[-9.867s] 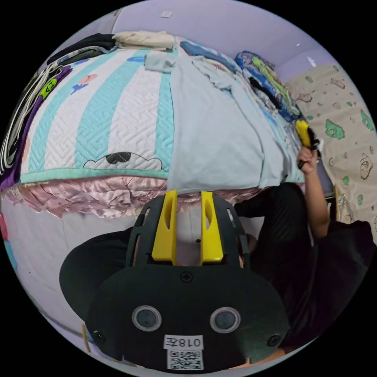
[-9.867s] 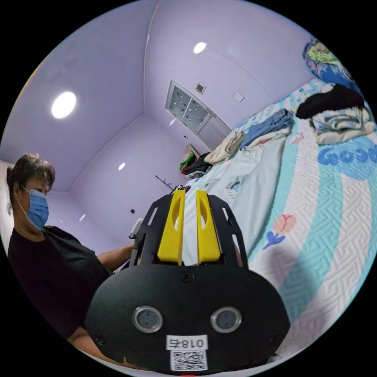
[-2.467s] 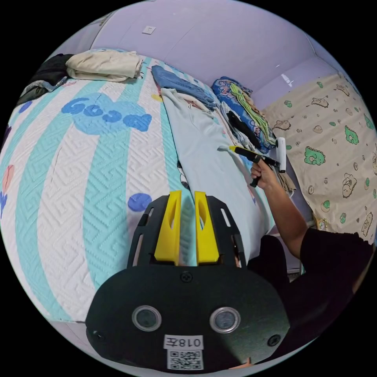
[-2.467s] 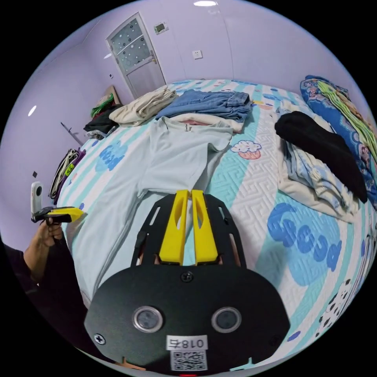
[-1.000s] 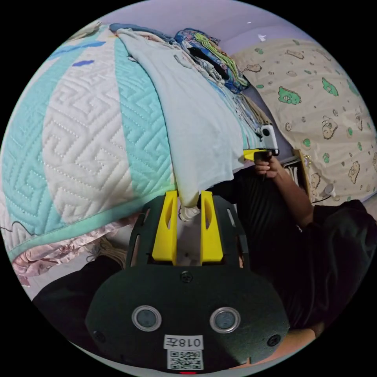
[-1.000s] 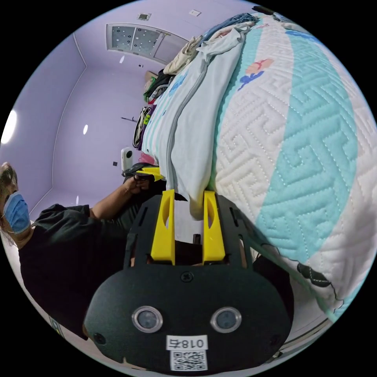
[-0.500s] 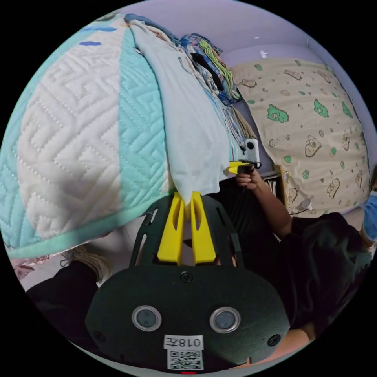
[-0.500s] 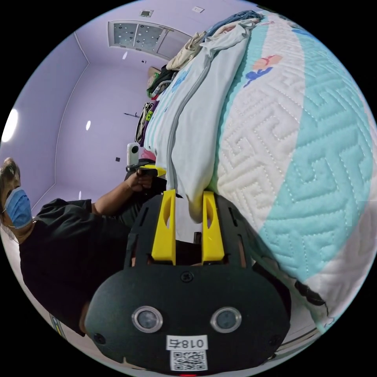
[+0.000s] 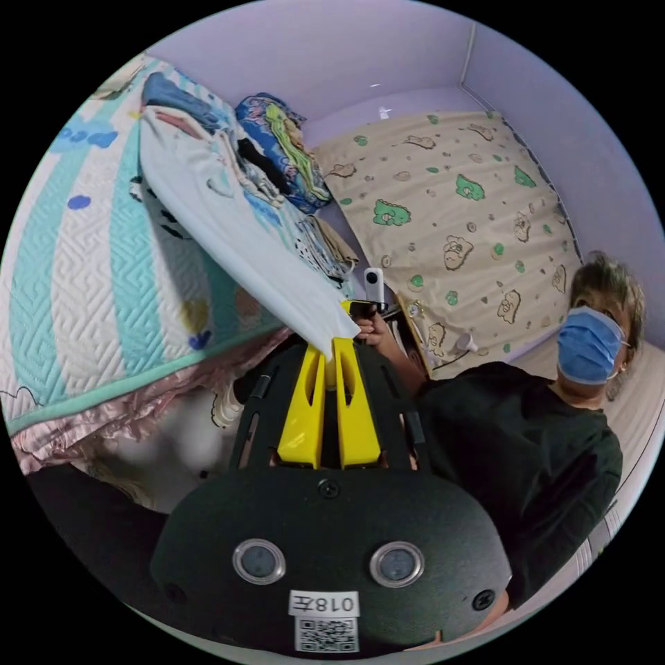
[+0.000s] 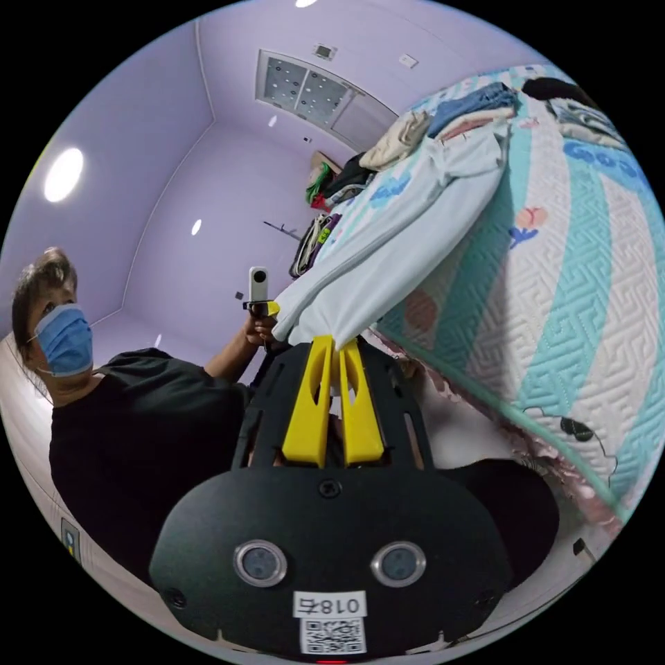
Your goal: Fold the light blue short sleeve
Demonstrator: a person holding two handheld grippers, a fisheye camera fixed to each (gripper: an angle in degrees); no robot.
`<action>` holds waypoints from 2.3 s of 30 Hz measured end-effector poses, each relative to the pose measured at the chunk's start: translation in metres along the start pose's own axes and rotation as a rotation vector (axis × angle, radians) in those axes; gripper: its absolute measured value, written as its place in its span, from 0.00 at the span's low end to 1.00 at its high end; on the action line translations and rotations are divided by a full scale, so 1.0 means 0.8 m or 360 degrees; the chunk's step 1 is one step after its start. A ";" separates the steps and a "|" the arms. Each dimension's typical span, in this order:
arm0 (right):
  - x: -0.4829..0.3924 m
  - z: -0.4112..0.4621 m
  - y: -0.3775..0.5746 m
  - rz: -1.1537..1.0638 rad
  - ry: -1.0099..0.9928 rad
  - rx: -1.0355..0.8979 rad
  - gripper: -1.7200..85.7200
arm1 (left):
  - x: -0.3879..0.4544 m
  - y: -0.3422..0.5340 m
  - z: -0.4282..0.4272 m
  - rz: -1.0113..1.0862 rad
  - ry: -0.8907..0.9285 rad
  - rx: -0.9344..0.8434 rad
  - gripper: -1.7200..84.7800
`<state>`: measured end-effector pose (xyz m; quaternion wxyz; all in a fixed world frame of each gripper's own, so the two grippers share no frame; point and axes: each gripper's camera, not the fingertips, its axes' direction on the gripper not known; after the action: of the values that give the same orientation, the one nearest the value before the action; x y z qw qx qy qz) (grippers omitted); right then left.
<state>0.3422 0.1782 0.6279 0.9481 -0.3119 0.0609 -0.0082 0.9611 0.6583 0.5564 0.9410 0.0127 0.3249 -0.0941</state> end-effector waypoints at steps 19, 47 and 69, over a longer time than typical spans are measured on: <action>0.009 -0.050 -0.070 0.0298 -0.0394 0.0355 0.02 | -0.100 -0.085 0.000 -0.0229 0.0318 0.0225 0.01; 0.265 0.017 -0.386 0.0907 -0.0804 0.1213 0.10 | -0.533 -0.364 -0.029 -0.0544 0.0458 0.1186 0.15; 0.217 0.178 -0.438 0.0296 0.0166 0.0380 0.17 | -0.589 -0.442 0.042 -0.0285 -0.0454 0.0351 0.17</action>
<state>0.5397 -0.0289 0.9300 0.9707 -0.1891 0.1371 0.0563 0.5530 0.3878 0.8854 0.9583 0.0732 0.1757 -0.2134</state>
